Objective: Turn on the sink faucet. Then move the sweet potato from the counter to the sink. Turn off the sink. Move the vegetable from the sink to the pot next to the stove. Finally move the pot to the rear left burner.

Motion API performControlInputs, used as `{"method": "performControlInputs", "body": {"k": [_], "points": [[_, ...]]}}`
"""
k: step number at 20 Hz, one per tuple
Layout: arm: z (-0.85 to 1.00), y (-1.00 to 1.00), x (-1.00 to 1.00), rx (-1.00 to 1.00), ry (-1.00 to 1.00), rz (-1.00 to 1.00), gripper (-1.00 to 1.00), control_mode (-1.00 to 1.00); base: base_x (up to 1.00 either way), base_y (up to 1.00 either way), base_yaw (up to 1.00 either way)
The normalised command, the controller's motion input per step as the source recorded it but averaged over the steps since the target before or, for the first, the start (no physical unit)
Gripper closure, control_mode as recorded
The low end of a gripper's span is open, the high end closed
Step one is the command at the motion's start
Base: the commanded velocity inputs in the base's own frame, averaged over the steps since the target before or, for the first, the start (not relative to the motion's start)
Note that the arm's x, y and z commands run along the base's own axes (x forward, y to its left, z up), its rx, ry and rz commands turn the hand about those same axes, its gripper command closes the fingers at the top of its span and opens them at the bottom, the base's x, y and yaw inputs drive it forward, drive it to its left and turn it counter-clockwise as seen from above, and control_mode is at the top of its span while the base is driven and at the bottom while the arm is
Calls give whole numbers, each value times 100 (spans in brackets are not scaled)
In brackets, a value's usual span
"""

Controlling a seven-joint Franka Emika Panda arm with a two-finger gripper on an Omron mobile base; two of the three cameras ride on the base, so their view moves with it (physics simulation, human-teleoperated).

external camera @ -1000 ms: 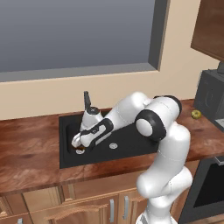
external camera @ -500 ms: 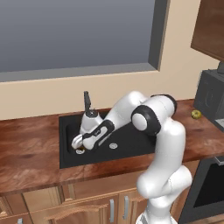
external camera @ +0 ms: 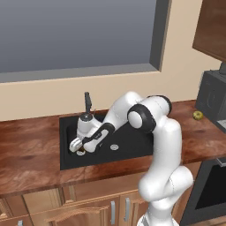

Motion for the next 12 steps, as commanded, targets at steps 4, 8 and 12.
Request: {"method": "performControlInputs", "body": {"k": [4, 8, 12], "points": [[-16, 17, 19, -5, 0, 0, -100, -100, 0, 0, 0], [-17, 14, 25, -4, 0, 0, -100, -100, 0, 0, 0], [-22, 9, 30, -3, 0, 0, -100, -100, 0, 0, 0]]}}
